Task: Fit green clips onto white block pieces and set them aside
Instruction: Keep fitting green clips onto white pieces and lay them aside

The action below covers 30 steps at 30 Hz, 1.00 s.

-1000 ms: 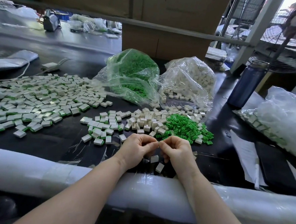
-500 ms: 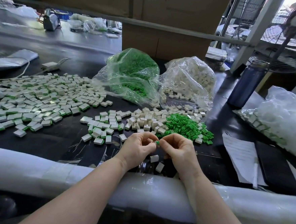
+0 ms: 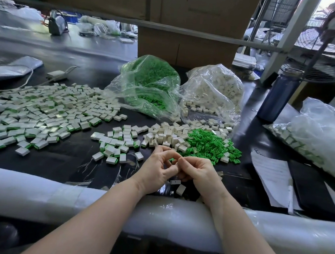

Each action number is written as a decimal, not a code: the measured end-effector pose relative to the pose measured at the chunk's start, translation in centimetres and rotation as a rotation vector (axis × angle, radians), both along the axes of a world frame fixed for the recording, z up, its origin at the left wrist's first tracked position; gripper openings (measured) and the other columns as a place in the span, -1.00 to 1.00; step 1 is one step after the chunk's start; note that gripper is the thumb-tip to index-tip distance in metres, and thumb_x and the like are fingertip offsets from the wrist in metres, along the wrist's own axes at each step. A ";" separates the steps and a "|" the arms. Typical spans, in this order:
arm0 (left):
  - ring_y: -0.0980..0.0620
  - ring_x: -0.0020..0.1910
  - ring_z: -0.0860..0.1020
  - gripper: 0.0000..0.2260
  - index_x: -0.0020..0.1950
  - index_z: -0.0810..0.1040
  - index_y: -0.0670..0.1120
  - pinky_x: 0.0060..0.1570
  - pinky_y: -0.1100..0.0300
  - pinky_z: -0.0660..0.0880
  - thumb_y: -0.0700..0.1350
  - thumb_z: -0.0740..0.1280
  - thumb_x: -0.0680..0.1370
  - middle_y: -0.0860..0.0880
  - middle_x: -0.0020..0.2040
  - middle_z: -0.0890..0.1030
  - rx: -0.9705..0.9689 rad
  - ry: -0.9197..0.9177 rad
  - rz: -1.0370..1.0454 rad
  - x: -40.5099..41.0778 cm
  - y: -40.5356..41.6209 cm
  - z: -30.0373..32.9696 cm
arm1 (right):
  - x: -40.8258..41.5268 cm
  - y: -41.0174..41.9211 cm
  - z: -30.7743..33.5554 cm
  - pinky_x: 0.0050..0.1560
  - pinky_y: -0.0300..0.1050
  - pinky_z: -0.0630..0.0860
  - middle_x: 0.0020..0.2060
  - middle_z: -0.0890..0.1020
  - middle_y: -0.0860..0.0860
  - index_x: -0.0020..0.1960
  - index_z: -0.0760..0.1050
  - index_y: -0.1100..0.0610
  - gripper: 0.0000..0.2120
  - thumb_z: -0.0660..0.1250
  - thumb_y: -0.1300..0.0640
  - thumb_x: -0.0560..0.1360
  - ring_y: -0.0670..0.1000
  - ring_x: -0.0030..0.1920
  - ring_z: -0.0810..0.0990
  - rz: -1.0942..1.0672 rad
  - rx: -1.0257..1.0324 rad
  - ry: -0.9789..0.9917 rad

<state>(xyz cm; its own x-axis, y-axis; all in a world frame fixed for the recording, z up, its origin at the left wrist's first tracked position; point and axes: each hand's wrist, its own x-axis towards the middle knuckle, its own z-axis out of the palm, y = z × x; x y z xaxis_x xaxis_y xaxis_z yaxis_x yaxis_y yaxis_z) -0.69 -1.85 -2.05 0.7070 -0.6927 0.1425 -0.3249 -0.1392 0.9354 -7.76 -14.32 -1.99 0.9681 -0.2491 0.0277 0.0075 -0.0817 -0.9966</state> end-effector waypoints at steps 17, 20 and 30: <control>0.12 -0.21 0.41 -0.84 -0.13 0.51 -0.05 -0.17 0.46 0.41 -0.32 0.29 0.49 -0.07 0.07 0.38 0.044 -0.071 -0.035 -0.2 -0.2 -0.1 | -0.2 0.0 0.2 -0.40 -0.33 0.40 -0.48 0.57 0.03 -0.29 0.62 0.19 -0.81 0.33 0.26 0.48 -0.12 -0.46 0.46 -0.059 0.049 0.013; 0.11 -0.21 0.41 -0.84 -0.13 0.51 -0.06 -0.17 0.46 0.41 -0.32 0.29 0.49 -0.08 0.07 0.38 0.049 -0.064 -0.034 -0.1 -0.2 -0.2 | -0.2 0.0 0.2 -0.41 -0.34 0.40 -0.49 0.57 0.02 -0.29 0.62 0.20 -0.81 0.33 0.26 0.48 -0.13 -0.47 0.46 -0.059 0.061 0.011; 0.06 -0.18 0.43 -0.82 -0.14 0.49 -0.05 -0.13 0.39 0.43 -0.34 0.27 0.49 -0.09 0.05 0.39 0.015 -0.042 -0.041 0.0 -0.1 -0.2 | -0.2 0.1 0.3 -0.33 -0.31 0.46 -0.43 0.58 0.03 -0.25 0.62 0.15 -0.81 0.30 0.23 0.50 -0.09 -0.40 0.51 0.007 0.093 0.016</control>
